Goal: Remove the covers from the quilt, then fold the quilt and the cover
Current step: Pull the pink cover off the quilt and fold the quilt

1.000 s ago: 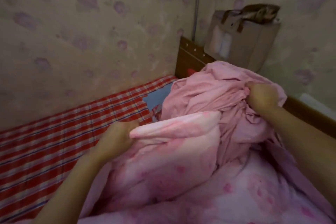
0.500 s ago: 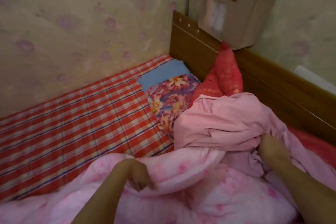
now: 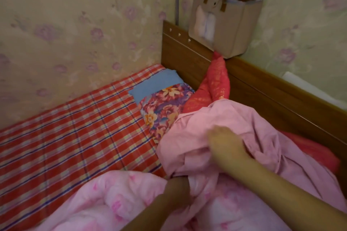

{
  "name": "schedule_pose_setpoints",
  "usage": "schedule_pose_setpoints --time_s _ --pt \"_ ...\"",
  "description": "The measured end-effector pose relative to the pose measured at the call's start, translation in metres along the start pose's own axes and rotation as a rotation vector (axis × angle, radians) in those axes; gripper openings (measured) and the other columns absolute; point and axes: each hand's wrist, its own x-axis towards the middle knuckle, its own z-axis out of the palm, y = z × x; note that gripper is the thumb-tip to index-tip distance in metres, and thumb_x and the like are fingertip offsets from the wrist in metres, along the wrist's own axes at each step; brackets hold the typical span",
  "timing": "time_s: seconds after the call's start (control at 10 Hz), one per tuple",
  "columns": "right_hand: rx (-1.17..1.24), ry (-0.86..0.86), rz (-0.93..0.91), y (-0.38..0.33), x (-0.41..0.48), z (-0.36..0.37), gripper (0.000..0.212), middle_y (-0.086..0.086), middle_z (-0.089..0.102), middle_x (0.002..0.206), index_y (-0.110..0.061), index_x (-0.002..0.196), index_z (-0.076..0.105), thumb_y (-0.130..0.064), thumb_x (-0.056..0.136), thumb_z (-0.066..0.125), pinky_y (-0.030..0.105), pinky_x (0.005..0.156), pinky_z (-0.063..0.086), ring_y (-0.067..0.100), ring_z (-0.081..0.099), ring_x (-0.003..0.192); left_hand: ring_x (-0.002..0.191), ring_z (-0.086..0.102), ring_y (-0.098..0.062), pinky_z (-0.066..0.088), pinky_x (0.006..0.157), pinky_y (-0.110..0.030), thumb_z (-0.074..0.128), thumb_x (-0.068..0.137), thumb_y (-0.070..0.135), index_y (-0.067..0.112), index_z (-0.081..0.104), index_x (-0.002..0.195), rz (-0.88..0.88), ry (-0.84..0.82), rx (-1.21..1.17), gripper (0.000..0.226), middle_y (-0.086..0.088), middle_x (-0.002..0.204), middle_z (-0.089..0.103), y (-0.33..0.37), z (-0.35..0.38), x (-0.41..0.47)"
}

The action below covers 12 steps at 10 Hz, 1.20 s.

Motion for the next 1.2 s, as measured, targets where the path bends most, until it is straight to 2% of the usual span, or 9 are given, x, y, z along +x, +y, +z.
schedule_pose_setpoints --time_s 0.1,0.2,0.3,0.5,0.6,0.8,0.9,1.0,1.2 --pt "-0.055 0.089 -0.323 -0.048 0.025 0.002 0.052 0.028 0.053 0.128 -0.01 0.128 0.055 -0.024 0.078 0.06 0.05 0.097 0.043 0.044 0.052 0.117 0.08 0.045 0.004 0.021 0.098 -0.01 0.03 0.089 0.058 0.045 0.037 0.099 -0.251 -0.1 -0.144 0.017 0.021 0.086 0.045 0.026 -0.053 -0.011" --pt "-0.077 -0.607 -0.25 -0.062 0.041 0.025 0.089 0.021 0.028 0.149 -0.017 0.151 0.012 -0.033 0.082 0.066 0.049 0.11 0.023 0.037 0.033 0.134 0.091 0.058 -0.027 0.04 0.075 -0.029 0.058 0.083 0.028 0.013 0.047 0.124 -0.346 -0.203 0.059 0.045 -0.009 0.106 0.061 0.023 -0.076 -0.035" --pt "-0.053 -0.557 -0.226 -0.052 0.041 0.034 0.084 0.015 0.047 0.137 -0.009 0.143 0.025 -0.033 0.077 0.07 0.041 0.097 0.039 0.031 0.05 0.121 0.1 0.059 -0.027 0.041 0.075 -0.029 0.06 0.081 0.028 0.015 0.042 0.131 -0.426 -0.116 0.05 0.055 -0.008 0.115 0.061 0.014 -0.103 -0.049" --pt "0.155 -0.004 -0.118 -0.021 0.095 -0.034 0.058 0.012 0.06 0.111 -0.005 0.126 0.04 -0.029 0.078 0.064 0.034 0.077 0.043 0.03 0.06 0.1 0.106 0.063 -0.023 0.047 0.084 -0.029 0.056 0.076 0.042 0.03 0.05 0.131 -0.276 0.313 0.126 0.056 0.002 0.115 0.067 0.001 -0.221 -0.04" --pt "0.244 0.265 -0.033 0.03 0.129 -0.102 0.043 0.013 0.059 0.093 -0.007 0.109 0.044 -0.03 0.079 0.066 0.037 0.07 0.041 0.034 0.06 0.088 0.093 0.068 -0.03 0.054 0.073 -0.035 0.042 0.063 0.059 0.027 0.058 0.118 -0.17 0.49 0.172 0.065 -0.002 0.102 0.072 0.009 -0.299 -0.043" --pt "0.522 0.441 0.567 0.175 0.099 -0.09 0.058 0.03 0.058 0.11 0.002 0.115 0.046 -0.027 0.075 0.076 0.045 0.08 0.046 0.045 0.057 0.099 0.091 0.066 -0.004 0.045 0.07 -0.014 0.075 0.06 0.048 0.051 0.06 0.102 -0.371 0.613 -0.215 0.045 0.019 0.09 0.07 -0.021 -0.307 -0.09" --pt "0.522 0.318 0.673 0.19 0.073 -0.036 0.06 0.031 0.057 0.113 0.0 0.119 0.044 -0.026 0.075 0.076 0.049 0.085 0.045 0.046 0.056 0.103 0.102 0.064 -0.013 0.038 0.071 -0.005 0.082 0.069 0.019 0.025 0.065 0.114 -0.561 0.428 -0.27 0.049 0.006 0.105 0.069 -0.041 -0.258 -0.086" --pt "0.527 0.054 0.718 0.161 0.027 0.051 0.058 0.028 0.056 0.119 -0.004 0.127 0.042 -0.025 0.08 0.07 0.047 0.092 0.043 0.042 0.055 0.109 0.117 0.055 -0.023 0.039 0.082 -0.018 0.076 0.075 0.017 0.01 0.053 0.13 -0.891 -0.1 -0.25 0.06 -0.009 0.128 0.057 -0.078 -0.142 -0.103" --pt "0.45 -0.024 0.628 0.123 -0.003 0.092 0.054 0.021 0.054 0.126 -0.008 0.134 0.044 -0.025 0.086 0.062 0.041 0.089 0.045 0.036 0.055 0.112 0.107 0.059 -0.016 0.049 0.083 -0.023 0.068 0.075 0.058 0.012 0.053 0.13 -0.844 -0.865 -0.14 0.073 0.002 0.121 0.058 -0.063 -0.17 -0.058"
